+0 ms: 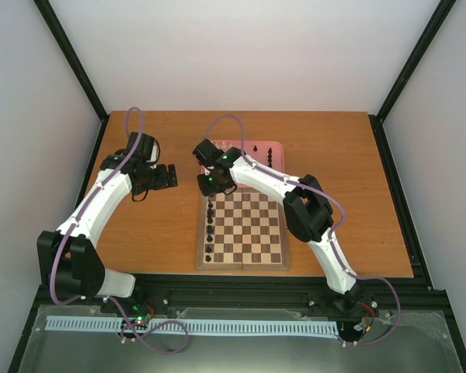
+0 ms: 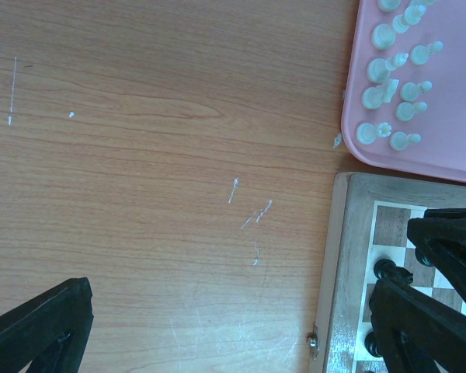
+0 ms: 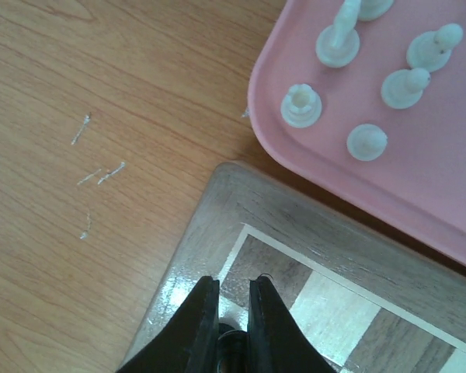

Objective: Set up the chess pieces on the board
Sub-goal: Place the chess piece on the chessboard.

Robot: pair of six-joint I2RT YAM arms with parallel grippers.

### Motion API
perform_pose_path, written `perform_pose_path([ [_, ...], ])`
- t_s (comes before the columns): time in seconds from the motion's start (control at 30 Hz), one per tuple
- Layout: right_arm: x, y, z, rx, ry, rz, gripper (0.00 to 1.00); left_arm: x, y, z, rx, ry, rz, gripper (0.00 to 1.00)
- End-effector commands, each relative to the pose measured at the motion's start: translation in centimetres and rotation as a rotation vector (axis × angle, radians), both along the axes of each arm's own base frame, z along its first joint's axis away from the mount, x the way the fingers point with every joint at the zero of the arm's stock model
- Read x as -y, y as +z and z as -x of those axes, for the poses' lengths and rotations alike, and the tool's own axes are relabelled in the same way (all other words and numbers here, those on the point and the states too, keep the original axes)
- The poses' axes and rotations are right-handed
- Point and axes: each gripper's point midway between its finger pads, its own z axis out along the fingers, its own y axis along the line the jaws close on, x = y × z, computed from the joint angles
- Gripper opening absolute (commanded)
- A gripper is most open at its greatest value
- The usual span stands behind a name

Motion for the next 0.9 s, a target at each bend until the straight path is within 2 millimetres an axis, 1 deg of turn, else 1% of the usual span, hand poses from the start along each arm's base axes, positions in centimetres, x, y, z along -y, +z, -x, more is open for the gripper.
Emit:
perform_pose_path([
  [0.0, -1.3, 1.7, -0.3, 0.035, 0.012, -0.039, 0.08, 0.1, 0.5, -0.4, 0.027, -0.005, 0.009, 1.00],
  [0.27, -1.6, 0.6, -0.3, 0.014, 0.022, -0.025, 0.08, 0.2, 0.3, -0.3, 0.021, -0.006, 0.012, 1.00],
  [0.4, -1.5, 0.3, -0.1, 0.006, 0.024, -0.020, 0.08, 0.2, 0.3, -0.3, 0.019, -0.007, 0.013, 1.00],
  [0.57, -1.3, -0.6, 0.1, -0.007, 0.029, -0.007, 0.08, 0.2, 0.1, -0.3, 0.017, -0.008, 0.014, 1.00],
  [0.73, -1.2, -0.9, 0.1, -0.009, 0.030, -0.002, 0.08, 0.2, 0.0, -0.3, 0.015, -0.007, 0.011, 1.00],
  [0.87, -1.0, -2.0, 0.3, -0.024, 0.032, 0.013, 0.08, 0.1, 0.0, -0.3, 0.014, -0.008, 0.008, 1.00],
])
